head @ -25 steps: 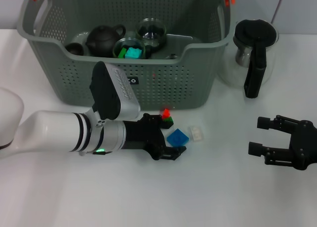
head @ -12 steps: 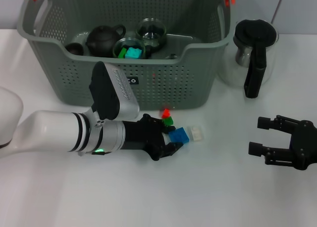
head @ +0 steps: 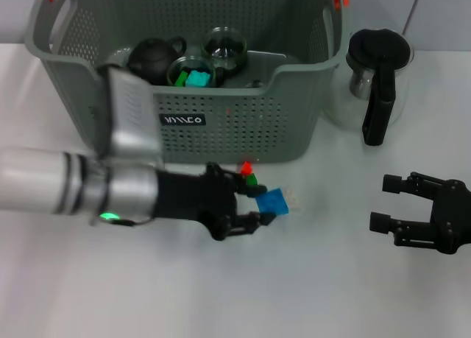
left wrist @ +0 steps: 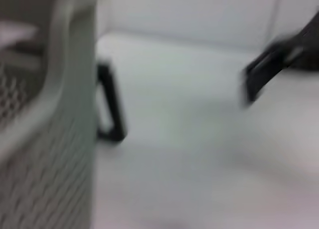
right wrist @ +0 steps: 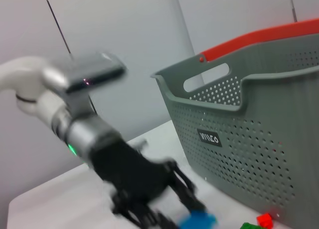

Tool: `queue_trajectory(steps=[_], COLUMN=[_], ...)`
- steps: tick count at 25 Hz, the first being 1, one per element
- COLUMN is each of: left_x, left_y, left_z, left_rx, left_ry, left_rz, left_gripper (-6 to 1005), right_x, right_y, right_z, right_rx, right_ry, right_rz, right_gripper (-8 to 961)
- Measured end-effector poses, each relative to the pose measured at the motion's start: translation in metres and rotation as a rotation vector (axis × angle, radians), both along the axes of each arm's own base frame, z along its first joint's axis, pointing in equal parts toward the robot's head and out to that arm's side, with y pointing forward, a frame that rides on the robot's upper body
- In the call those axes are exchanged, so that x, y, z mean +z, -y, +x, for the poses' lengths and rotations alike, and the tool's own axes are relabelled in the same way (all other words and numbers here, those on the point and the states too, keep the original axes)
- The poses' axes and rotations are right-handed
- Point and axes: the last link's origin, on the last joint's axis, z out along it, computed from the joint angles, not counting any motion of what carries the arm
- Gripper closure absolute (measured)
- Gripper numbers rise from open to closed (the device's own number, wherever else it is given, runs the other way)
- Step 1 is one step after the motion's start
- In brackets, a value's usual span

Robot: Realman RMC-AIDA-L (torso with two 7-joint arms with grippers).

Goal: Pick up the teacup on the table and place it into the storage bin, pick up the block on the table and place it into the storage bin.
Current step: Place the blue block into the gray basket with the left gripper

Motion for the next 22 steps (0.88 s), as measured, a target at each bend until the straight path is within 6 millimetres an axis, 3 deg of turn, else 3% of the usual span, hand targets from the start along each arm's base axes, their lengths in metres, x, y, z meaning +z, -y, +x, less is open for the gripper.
queue_trajectory(steps=[2,3,4,5,8,11,12,13,15,16,22], left_x=[0.029,0.029,0.076,0.082,0.126,0.157,0.165,0.165,0.165,0.16,0.129], left_y=[0.001,0.001,-0.005,-0.006,-0.021,-0.047,-0.068,-0.068,-0.088,-0.1,-0.127], left_z=[0.007,0.007,0.019,0.022,0.041,0.058,0.065,0.065,0.065,0.063,0.044], left_rx=[-0.023,-0.023,-0.047,-0.049,-0.041,0.047,0.135,0.135,0.231,0.285,0.409], left_ry=[0.055,0.055,0.127,0.138,0.207,0.264,0.277,0.277,0.249,0.208,0.047], left_rz=[-0.017,-0.017,0.028,0.035,0.121,0.217,0.277,0.277,0.326,0.358,0.471], left_gripper=[587,586,584,583,578,573,572,570,567,565,556], right_x=[0.0,0.0,0.0,0.0,-0.001,-0.001,-0.001,-0.001,-0.002,-0.002,-0.002], right_y=[0.0,0.0,0.0,0.0,0.0,0.001,0.001,0.001,0.001,0.001,0.001], right_z=[0.0,0.0,0.0,0.0,-0.001,-0.001,-0.001,-0.001,-0.001,-0.002,-0.002], right_rx=[0.0,0.0,0.0,0.0,0.001,0.002,0.002,0.002,0.003,0.003,0.005], right_ry=[-0.001,-0.001,-0.001,-0.002,-0.003,-0.005,-0.006,-0.006,-0.007,-0.007,-0.008], right_rz=[-0.001,-0.001,0.0,0.0,0.0,-0.001,-0.002,-0.002,-0.003,-0.003,-0.003], right_gripper=[43,43,43,43,43,43,43,43,43,43,42])
